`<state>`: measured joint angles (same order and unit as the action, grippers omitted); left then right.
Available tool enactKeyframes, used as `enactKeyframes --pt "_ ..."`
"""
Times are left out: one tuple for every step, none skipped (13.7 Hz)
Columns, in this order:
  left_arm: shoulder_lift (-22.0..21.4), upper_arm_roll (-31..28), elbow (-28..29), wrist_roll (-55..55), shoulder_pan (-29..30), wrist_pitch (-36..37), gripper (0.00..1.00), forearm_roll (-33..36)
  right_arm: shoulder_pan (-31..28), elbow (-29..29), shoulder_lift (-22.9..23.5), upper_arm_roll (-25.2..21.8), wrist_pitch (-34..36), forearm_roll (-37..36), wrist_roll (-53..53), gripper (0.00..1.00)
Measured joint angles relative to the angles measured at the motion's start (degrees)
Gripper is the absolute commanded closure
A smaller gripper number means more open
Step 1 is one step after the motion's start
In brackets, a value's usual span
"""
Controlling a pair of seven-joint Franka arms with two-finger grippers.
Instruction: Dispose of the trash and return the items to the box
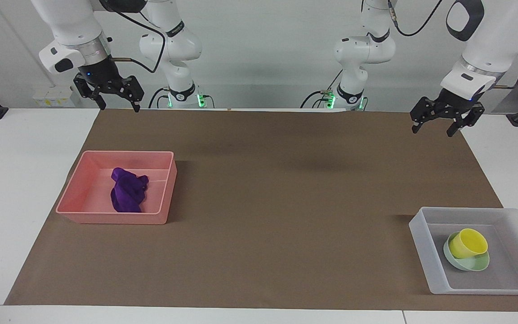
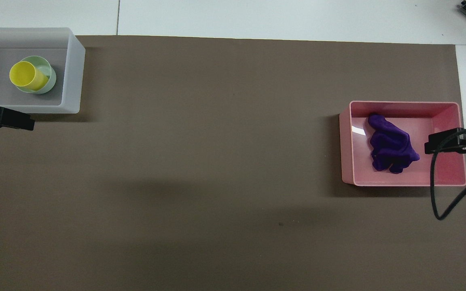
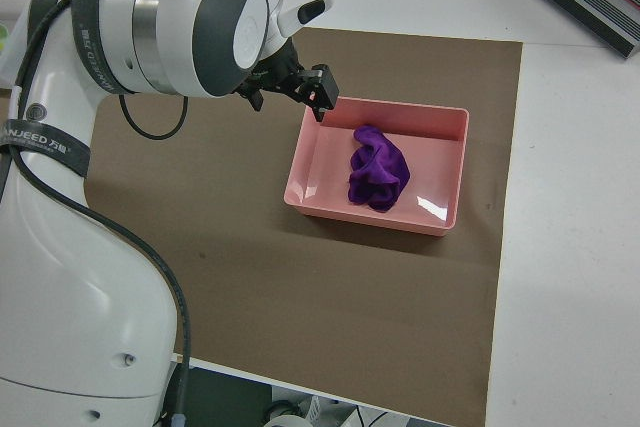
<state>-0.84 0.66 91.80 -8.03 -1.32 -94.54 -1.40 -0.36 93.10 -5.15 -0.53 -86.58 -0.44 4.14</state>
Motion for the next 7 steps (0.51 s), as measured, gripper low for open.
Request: enactKeyframes --pt "0.26 -0.11 -0.30 0.11 0.01 0.01 0.00 0.00 -0.01 0.02 -0.05 0.00 0.01 0.02 0.00 0.00" --pt "0.44 -0.16 -0.44 0.59 0.01 0.01 0.00 0.00 -0.01 0.04 -0.07 -0.01 0.02 0.02 0.00 0.00" --pt "0.60 -0.15 -0.46 1.36 0.01 0.01 0.00 0.01 -0.02 0.04 -0.08 -0.01 0.02 0.03 0.00 0.00" --pt "0.73 -0.14 -0.45 1.86 -0.01 0.08 0.00 0.01 -0.02 0.05 -0.09 -0.01 0.02 0.03 0.00 0.00" --pt "0.82 -0.11 -0.42 2.13 -0.05 0.33 0.00 0.01 -0.02 0.07 -0.09 -0.01 0.03 0.03 0.00 0.00" --pt "0.84 -0.09 -0.24 2.30 -0.12 0.78 0.00 0.02 -0.02 0.08 -0.09 -0.01 0.03 0.03 0.00 0.00" --pt "0.84 -0.07 -0.02 2.37 -0.22 0.98 0.00 0.02 -0.02 0.10 -0.09 -0.01 0.03 0.03 0.00 0.00"
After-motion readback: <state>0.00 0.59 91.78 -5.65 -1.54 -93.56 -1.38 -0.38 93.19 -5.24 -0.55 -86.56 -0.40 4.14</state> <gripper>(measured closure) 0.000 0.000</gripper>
